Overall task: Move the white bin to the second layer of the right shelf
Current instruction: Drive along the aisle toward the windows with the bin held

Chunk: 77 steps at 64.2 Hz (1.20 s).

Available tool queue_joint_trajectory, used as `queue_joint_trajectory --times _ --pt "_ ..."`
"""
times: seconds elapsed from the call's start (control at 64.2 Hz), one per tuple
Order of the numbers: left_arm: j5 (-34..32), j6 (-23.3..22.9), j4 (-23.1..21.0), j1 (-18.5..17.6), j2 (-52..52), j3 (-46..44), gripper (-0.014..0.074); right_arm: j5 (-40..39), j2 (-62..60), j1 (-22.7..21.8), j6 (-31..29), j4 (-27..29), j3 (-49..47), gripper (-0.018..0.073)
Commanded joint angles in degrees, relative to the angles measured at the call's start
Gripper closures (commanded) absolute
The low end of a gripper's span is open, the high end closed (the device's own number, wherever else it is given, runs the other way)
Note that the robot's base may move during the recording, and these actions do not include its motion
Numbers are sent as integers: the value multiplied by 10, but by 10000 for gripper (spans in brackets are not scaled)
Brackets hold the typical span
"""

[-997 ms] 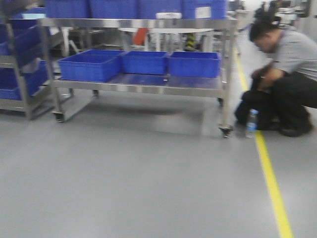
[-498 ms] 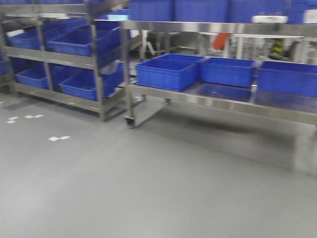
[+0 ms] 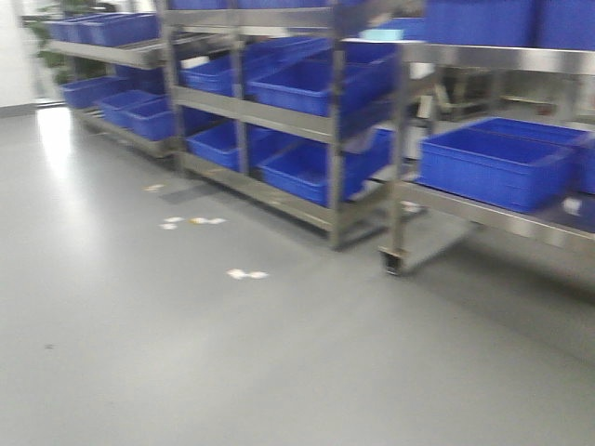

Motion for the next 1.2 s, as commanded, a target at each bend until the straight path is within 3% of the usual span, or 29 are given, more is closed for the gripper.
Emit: queue_joint_trajectory --times 0.0,1.183 --pt "-48 -3 -3 0 -9 16 512 -49 5 -4 -2 3 -16 511" --pt "-48 -3 -3 0 -9 16 512 -49 5 -4 -2 3 -16 511"
